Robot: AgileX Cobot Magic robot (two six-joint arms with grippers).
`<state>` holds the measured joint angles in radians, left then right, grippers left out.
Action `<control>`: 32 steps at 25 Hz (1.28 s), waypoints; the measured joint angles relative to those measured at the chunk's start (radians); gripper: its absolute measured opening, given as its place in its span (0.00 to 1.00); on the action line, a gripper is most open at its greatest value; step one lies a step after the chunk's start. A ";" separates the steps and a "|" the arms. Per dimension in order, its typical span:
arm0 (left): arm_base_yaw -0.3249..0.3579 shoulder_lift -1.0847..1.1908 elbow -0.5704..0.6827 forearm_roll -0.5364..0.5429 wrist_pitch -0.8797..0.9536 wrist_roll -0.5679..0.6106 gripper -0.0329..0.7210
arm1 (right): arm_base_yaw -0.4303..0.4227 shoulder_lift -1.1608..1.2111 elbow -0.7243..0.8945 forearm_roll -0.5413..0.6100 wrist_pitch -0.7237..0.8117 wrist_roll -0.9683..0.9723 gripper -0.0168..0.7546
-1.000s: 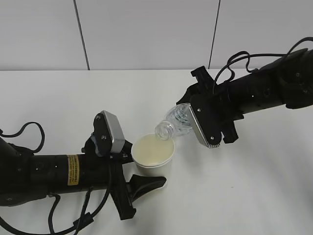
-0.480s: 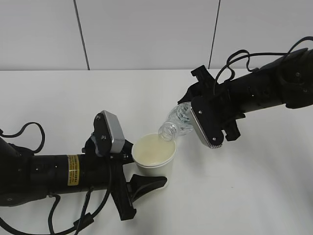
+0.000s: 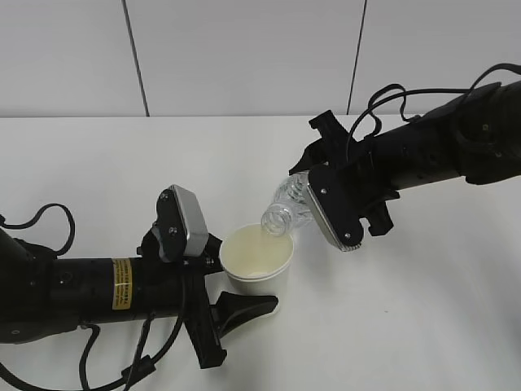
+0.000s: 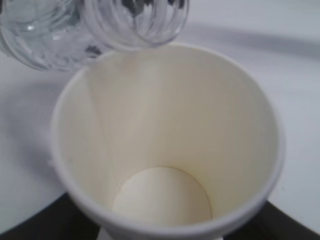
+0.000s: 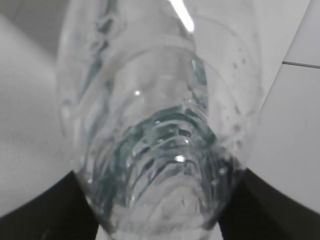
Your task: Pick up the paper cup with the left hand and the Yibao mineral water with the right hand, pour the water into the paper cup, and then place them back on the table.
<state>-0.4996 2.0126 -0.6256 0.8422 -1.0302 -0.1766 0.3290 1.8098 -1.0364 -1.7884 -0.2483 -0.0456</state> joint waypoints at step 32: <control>0.000 0.000 0.000 -0.016 0.014 0.000 0.64 | 0.003 -0.073 0.000 0.060 0.026 0.271 0.61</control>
<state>-0.4996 2.0126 -0.6256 0.8266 -1.0158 -0.1766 0.3316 1.7370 -1.0364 -1.7288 -0.2226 0.2250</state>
